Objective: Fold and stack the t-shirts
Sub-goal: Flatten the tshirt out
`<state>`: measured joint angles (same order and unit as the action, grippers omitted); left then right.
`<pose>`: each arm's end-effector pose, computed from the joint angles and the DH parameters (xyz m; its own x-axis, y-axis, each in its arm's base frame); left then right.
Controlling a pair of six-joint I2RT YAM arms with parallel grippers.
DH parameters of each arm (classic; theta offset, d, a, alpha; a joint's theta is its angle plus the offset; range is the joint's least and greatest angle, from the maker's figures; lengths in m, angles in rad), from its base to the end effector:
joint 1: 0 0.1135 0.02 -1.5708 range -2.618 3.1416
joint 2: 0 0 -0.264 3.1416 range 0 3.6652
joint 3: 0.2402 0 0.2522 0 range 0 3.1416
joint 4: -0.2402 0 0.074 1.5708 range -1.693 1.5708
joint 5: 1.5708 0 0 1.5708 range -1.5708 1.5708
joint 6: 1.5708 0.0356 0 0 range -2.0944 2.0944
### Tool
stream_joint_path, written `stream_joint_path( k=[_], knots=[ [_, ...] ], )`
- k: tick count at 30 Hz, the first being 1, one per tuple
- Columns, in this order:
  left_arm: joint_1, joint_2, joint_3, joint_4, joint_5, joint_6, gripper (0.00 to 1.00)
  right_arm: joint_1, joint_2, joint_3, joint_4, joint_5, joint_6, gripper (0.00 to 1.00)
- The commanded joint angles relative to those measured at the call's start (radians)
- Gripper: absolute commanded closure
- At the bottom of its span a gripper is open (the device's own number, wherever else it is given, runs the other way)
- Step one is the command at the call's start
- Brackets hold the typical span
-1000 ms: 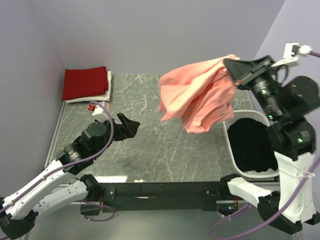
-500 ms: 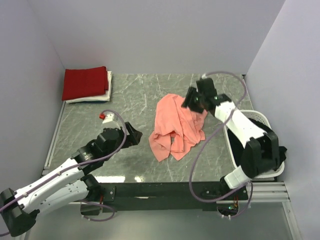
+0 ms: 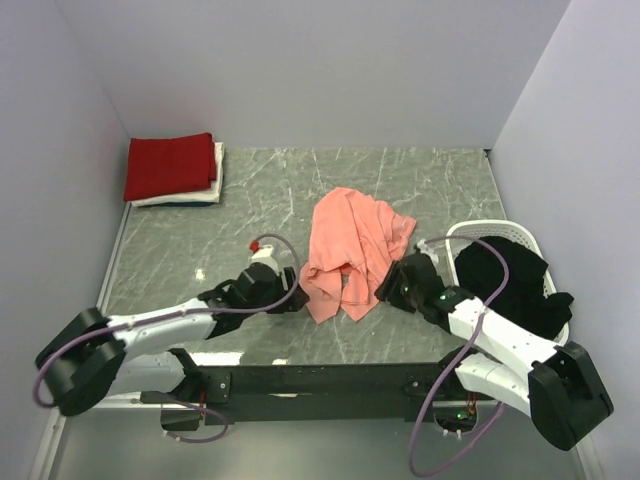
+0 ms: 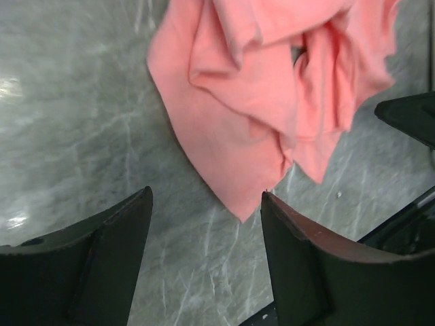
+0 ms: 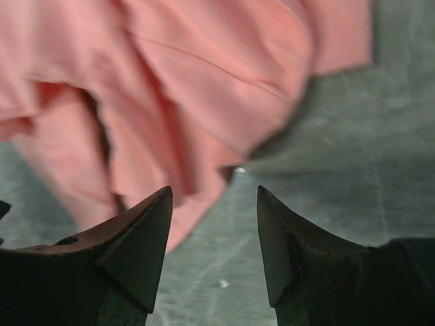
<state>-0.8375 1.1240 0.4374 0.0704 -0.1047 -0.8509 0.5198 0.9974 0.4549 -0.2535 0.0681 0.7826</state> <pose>0.1518 -0.1630 0.1795 -0.7677 -0.2650 -0.5835 0.1587 0.8035 -0.5738 0.1697 0.0943 0.1819 -0.7601 0.3756 -0.5303 0.1152 0.8810 0.4588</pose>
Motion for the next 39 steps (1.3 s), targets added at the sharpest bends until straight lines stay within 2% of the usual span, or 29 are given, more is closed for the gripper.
stream_joint_path(
  k=[1, 6, 11, 16, 25, 28, 39],
  knots=[
    [-0.031, 0.098, 0.056, 0.138, 0.040, 0.036, 0.30, 0.009, -0.023, -0.056, 0.128, 0.064, 0.092, 0.41],
    [-0.075, 0.197, 0.119, 0.147, 0.023, 0.053, 0.32, 0.009, -0.045, -0.101, 0.177, 0.143, 0.127, 0.42],
    [-0.104, 0.283, 0.171, 0.102, -0.007, 0.049, 0.35, 0.009, 0.016, -0.081, 0.214, 0.141, 0.127, 0.44],
    [-0.143, 0.316, 0.196, 0.036, -0.084, 0.018, 0.43, 0.009, 0.086, -0.062, 0.214, 0.125, 0.121, 0.46],
    [-0.236, 0.312, 0.221, -0.067, -0.173, -0.005, 0.41, 0.009, 0.104, -0.085, 0.249, 0.099, 0.122, 0.48],
    [-0.265, 0.341, 0.256, -0.148, -0.216, -0.002, 0.41, 0.009, 0.122, -0.087, 0.278, 0.073, 0.126, 0.50],
    [-0.333, 0.486, 0.374, -0.236, -0.315, 0.024, 0.43, 0.008, 0.127, -0.074, 0.286, 0.073, 0.122, 0.58]
  ],
)
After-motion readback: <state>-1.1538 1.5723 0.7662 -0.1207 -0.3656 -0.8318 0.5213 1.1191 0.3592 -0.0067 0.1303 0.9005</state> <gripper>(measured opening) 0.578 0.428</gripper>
